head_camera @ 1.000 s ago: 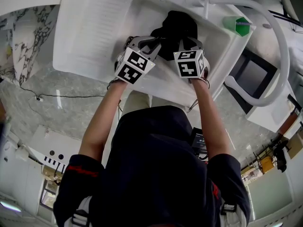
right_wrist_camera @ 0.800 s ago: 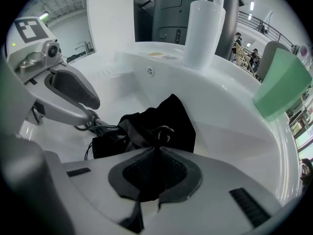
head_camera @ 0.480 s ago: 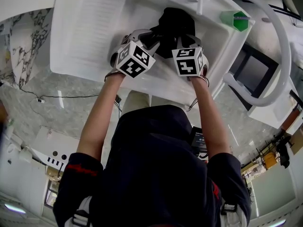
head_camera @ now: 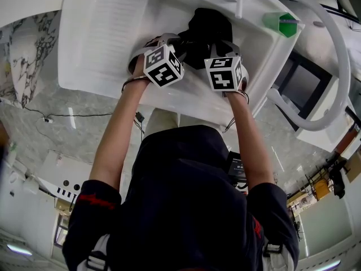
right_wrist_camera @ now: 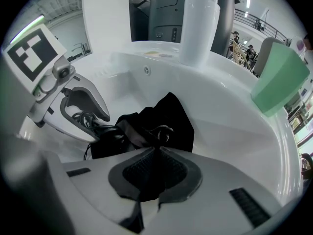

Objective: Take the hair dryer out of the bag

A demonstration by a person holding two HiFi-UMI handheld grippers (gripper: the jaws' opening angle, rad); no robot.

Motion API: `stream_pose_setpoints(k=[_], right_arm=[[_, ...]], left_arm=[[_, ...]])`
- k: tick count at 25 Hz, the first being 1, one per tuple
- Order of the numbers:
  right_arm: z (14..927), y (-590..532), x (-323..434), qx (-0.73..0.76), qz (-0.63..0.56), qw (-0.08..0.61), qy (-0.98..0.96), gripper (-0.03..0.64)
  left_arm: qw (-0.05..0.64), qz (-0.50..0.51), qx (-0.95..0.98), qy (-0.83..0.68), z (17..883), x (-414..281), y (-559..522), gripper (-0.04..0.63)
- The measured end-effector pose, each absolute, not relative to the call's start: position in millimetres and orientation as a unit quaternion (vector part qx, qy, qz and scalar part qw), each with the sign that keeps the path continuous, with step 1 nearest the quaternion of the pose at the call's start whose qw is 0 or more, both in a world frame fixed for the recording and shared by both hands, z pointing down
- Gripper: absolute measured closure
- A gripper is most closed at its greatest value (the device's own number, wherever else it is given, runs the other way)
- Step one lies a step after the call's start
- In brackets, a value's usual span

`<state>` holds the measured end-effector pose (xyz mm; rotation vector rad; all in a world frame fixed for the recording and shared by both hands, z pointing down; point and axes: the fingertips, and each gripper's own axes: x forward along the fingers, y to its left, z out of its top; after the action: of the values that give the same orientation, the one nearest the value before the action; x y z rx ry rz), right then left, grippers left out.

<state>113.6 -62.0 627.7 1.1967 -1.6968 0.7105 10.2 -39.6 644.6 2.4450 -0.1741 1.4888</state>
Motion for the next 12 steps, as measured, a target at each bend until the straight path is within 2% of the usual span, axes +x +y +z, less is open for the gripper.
stream_pose_setpoints(k=[8,12], right_arm=[[626.8,-62.9,113.4,0.489,0.287,0.456,-0.686,0.566],[626.9,-62.9,114.0,0.491,0.287,0.455,-0.685,0.566]], left_arm=[[0.141,0.536,0.831,-0.041,663.3,8.3,-39.4,0.411],[0.119,0.557,0.821,-0.034,669.2,7.5,-37.2,0.411]])
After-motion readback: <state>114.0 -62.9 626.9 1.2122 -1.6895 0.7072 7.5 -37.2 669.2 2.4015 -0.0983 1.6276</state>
